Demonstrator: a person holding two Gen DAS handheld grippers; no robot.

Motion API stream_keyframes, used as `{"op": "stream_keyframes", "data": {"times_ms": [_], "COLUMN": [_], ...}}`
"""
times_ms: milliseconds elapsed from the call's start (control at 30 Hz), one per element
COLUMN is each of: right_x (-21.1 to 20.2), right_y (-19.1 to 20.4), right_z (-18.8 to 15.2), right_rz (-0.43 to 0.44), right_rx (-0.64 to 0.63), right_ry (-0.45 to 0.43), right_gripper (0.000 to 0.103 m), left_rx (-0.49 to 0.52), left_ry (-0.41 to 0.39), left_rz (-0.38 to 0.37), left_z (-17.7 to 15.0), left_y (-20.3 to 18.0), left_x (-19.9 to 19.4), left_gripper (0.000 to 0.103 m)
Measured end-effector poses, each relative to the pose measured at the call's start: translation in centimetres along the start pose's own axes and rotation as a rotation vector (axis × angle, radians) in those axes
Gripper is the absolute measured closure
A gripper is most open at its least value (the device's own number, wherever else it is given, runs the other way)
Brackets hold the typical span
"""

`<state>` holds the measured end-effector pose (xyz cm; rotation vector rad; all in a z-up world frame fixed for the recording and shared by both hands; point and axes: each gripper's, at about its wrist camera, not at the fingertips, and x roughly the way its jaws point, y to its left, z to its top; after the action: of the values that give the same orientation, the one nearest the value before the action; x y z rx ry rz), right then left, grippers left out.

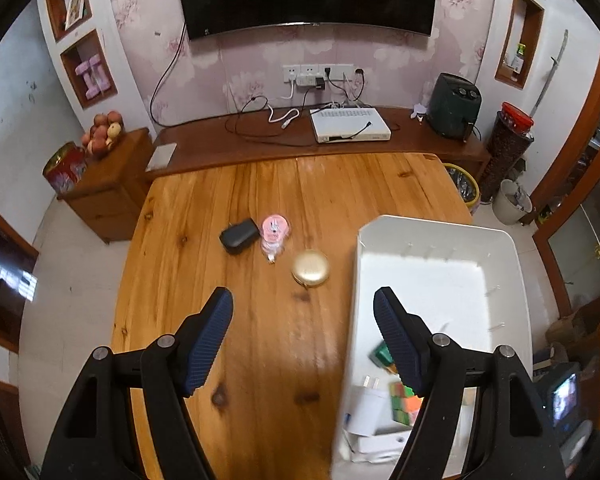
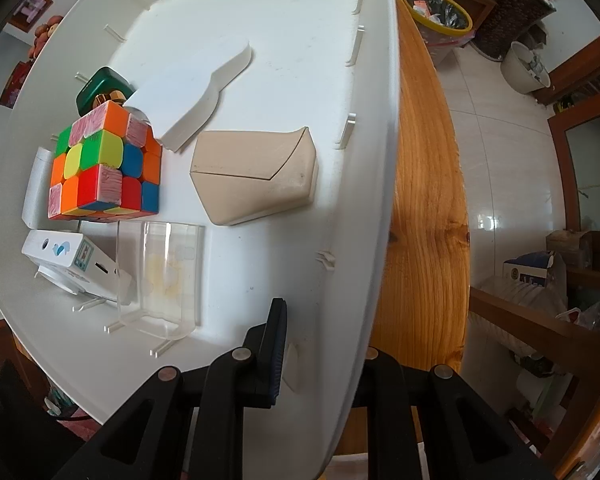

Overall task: Organize rigid objects
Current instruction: 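Open the left gripper and move it back toward the gold round compact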

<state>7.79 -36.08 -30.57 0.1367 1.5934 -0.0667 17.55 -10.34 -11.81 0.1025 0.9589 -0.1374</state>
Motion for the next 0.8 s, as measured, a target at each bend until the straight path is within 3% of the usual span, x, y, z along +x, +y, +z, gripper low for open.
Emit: {"op": "stream_keyframes", "data": {"times_ms": [267, 800], "right_x": [0.0, 0.1], "right_y": [-0.2, 0.4], "right_z": [-0.2, 0.9], "right_rz": [0.002, -0.031], "right_rx": [0.006, 0.036], "right_ry": [-0.007, 0.036], "right_gripper": [0.083, 0.083], "left_rx": [-0.016, 0.028], "left_ry": [0.002, 0.056], "left_rz": [-0.062, -0.295], "left_z": [0.2, -0.6], "left_y": [2.3, 5.7], "left_x": [2.4, 9.7], "left_gripper": [0.027, 0.027]}}
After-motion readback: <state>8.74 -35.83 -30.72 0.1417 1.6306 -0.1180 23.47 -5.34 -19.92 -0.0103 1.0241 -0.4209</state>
